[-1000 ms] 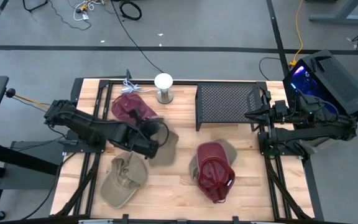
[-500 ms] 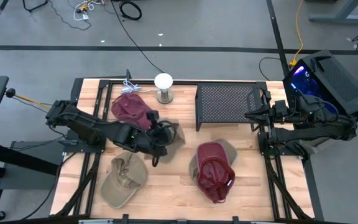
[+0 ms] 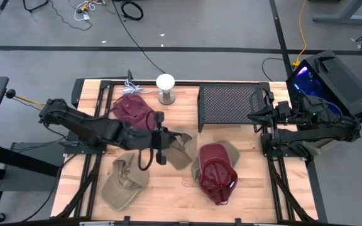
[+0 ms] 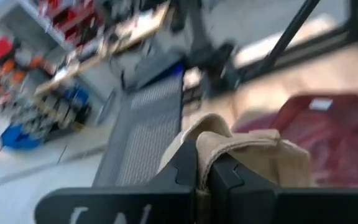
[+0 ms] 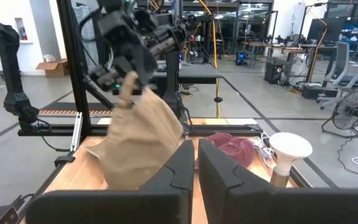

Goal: Pick & Place hat
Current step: Put the top brown hat on the black shelf

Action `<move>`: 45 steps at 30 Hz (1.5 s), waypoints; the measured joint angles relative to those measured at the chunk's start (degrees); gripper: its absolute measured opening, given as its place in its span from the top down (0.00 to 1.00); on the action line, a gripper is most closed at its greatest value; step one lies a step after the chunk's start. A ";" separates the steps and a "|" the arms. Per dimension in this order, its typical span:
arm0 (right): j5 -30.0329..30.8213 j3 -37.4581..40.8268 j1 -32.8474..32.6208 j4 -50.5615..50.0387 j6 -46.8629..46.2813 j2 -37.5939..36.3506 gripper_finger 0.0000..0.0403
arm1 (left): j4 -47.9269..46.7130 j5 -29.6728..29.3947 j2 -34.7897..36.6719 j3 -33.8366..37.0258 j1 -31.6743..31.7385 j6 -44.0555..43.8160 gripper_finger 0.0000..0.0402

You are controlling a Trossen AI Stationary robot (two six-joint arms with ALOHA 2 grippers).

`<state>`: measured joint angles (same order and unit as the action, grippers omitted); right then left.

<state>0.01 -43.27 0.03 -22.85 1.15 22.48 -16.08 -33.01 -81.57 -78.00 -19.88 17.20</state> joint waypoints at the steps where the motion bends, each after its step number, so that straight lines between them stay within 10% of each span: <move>1: 0.01 0.00 -0.01 0.00 0.02 0.00 0.93 | 1.94 1.32 0.05 0.00 0.01 0.80 0.98; 12: 0.02 0.00 0.00 0.05 0.02 0.00 0.93 | 16.24 15.14 0.05 -0.01 2.53 -3.53 0.98; 32: -8.06 -0.01 -0.04 19.88 -3.27 5.15 0.93 | 16.38 20.38 5.00 -0.07 7.26 -23.29 0.98; 45: -1.81 0.00 -0.83 38.60 14.19 33.37 0.93 | 13.60 27.03 12.54 -0.04 8.57 -33.71 0.98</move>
<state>-1.79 -43.27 -0.80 15.75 15.34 55.85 -2.48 -5.99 -69.03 -78.04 -11.31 -16.51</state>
